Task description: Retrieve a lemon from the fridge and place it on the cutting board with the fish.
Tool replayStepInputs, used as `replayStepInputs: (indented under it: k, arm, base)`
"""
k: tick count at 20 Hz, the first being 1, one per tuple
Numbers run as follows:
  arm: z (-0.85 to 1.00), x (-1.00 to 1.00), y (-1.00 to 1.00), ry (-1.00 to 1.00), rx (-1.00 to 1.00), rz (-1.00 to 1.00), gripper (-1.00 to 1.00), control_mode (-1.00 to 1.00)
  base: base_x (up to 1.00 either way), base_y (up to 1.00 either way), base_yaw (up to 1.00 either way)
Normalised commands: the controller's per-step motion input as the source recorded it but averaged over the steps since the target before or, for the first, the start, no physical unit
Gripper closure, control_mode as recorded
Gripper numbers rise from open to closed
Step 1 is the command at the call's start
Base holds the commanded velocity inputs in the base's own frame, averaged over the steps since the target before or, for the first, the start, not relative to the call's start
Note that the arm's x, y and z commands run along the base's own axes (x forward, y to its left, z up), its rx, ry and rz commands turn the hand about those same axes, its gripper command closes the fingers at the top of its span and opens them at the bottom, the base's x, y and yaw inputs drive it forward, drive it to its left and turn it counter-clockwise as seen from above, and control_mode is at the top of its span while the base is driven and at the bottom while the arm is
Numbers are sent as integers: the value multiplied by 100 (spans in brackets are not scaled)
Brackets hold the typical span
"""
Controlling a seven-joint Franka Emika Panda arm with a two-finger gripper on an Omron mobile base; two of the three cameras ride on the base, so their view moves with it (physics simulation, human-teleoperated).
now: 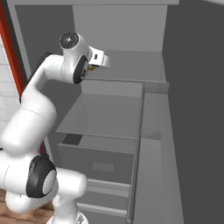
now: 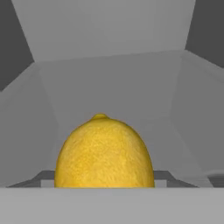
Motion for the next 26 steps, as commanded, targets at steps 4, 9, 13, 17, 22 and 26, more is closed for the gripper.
replayStepInputs:
  k: [4, 9, 13, 17, 22, 26]
  arm:
    - [16, -100, 4, -10, -3, 0, 100, -100]
    - [19, -100, 1, -5, -1, -4, 100, -100]
    - [30, -100, 0, -1, 0, -6, 100, -100]
    - [15, -100, 0, 11, 0, -9, 100, -100]
    - [-8, -100, 0, 23, 0, -5, 100, -100]
    - [-4, -100, 8, 29, 0, 0, 100, -100]
  base:
    - [0, 0, 0]
    - [0, 0, 0]
    - [0, 0, 0]
    - [0, 0, 0]
    - [0, 0, 0]
    - [0, 0, 0]
